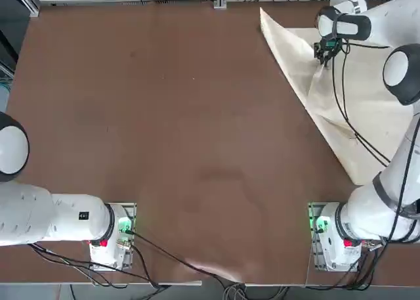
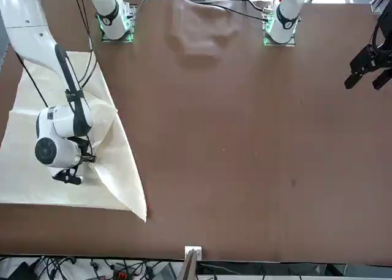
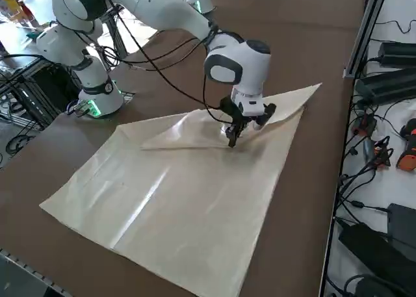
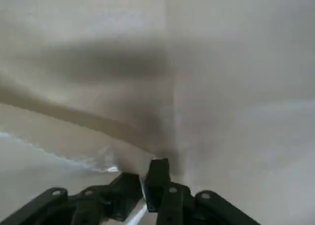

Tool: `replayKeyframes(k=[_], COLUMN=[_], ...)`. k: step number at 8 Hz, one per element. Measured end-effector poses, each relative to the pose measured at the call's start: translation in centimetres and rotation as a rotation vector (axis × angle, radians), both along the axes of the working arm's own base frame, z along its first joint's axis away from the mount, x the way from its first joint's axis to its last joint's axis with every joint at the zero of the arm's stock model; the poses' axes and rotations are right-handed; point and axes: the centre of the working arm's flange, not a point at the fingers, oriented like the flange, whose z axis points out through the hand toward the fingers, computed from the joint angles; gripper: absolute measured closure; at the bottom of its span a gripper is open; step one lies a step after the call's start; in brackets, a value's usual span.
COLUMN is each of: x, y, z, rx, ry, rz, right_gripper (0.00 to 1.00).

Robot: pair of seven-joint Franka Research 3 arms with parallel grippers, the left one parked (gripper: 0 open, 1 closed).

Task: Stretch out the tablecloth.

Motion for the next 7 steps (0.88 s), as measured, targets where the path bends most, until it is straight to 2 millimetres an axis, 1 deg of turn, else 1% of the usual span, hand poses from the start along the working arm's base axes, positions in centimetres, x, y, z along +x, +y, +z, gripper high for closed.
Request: replayKeyframes(k=[3,5,7], x=[0.1,0.13,0.17], y=[-0.1,-0.3,-0.36], z=[-0.52,-0.54,-0.5], rx=[0.013,0.014,0.014], ry=[-0.003,-0.005,-0.006], rz=[0.044,0.047,0.047], right_gripper=[0.93,0.89,0.57])
